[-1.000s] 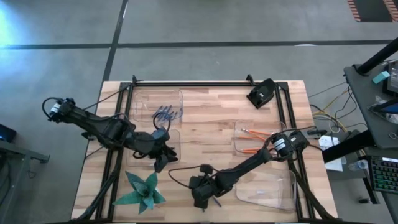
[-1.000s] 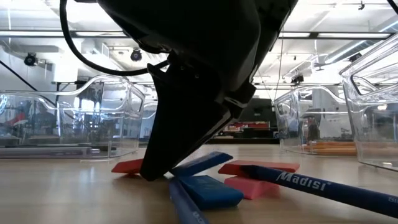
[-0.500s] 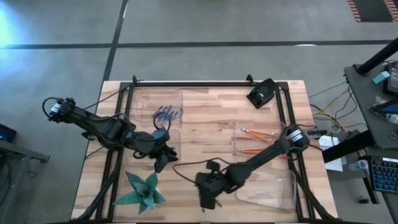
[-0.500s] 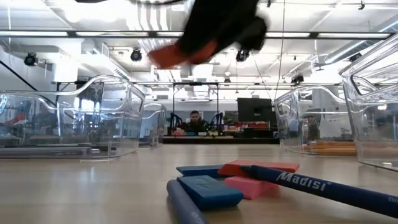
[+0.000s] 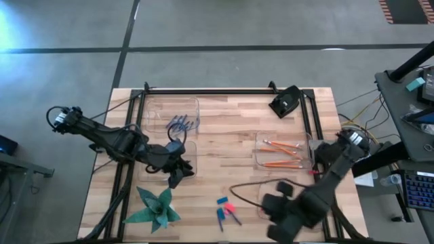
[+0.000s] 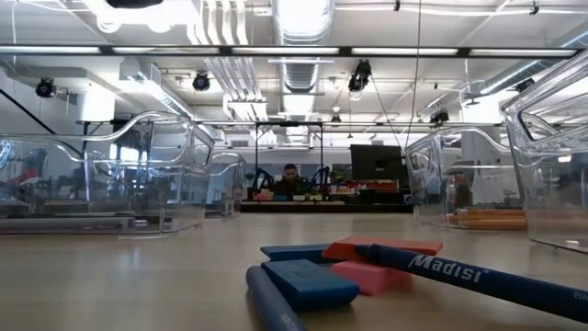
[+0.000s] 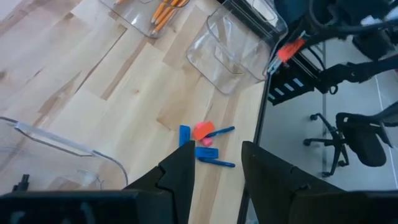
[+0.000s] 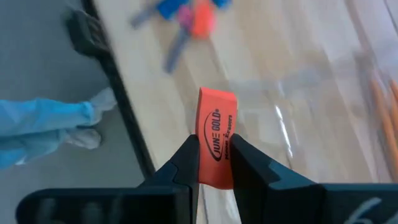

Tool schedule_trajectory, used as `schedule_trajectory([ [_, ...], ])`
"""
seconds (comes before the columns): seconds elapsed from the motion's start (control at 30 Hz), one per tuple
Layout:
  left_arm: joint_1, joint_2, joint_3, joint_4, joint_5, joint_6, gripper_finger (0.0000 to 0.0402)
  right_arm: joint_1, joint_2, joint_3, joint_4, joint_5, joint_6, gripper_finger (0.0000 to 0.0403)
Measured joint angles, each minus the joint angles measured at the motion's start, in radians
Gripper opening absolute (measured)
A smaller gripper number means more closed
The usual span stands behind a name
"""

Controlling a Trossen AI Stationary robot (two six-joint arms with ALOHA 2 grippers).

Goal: Sort crayons/erasers/pens/pencils in bins
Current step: Put the orange eraser into the bottom transparent bin

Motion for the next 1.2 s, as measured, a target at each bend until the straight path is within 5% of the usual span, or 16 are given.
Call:
schedule_trajectory([
  [0.3,0.000,0.000,-0.023,0.033,-0.002,0.001,0.0118,0.099,-0.005,-0.156,-0.145,-0.084,0.332,0.0060],
  [0.6,-0.024,0.000,-0.023,0.049,-0.002,0.001,0.0118,0.085,-0.005,-0.445,0.112,-0.270,0.396,0.0060],
  [0.83,-0.065,0.000,-0.023,0.088,-0.030,0.000,0.0118,0.084,-0.005,-0.565,0.370,-0.258,0.393,0.0061],
  [1.2,-0.115,0.001,-0.024,0.140,-0.063,-0.006,0.0118,0.084,-0.007,-0.630,0.385,-0.233,0.481,0.0104],
])
